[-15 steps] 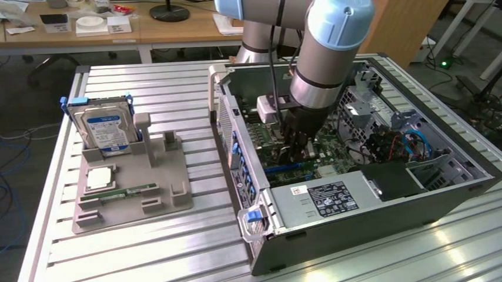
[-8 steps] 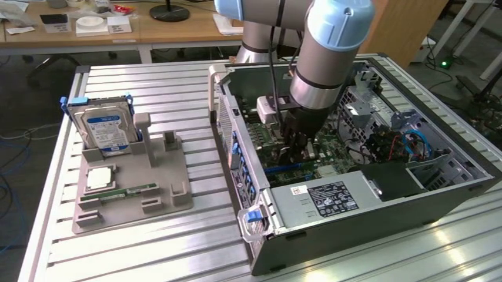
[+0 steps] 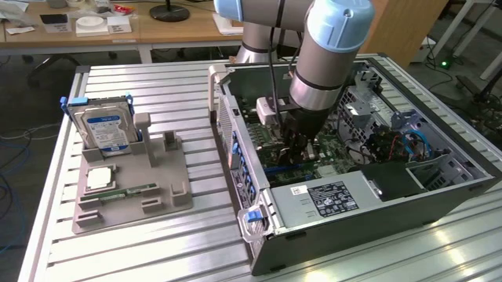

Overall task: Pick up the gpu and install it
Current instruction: 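Insert the gpu into the slot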

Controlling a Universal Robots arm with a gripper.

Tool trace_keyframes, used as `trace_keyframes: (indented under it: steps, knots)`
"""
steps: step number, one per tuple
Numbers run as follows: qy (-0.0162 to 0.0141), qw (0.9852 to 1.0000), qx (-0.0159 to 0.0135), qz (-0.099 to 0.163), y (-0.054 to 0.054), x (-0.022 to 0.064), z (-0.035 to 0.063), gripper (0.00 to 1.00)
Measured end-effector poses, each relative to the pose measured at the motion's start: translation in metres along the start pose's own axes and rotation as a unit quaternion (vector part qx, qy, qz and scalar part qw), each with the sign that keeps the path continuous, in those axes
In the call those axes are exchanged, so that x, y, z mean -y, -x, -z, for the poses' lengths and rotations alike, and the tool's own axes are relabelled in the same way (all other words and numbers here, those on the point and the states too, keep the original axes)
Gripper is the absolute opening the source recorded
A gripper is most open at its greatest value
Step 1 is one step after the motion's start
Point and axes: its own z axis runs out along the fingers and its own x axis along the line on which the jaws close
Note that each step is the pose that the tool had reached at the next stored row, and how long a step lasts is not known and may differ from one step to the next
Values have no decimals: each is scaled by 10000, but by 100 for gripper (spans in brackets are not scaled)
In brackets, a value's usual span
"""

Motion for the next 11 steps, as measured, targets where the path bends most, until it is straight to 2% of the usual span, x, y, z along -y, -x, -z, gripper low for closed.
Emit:
trace_keyframes:
  steps: [11]
  knots:
    - [6, 10000, -1, -1, -2, -9, -42, 27]
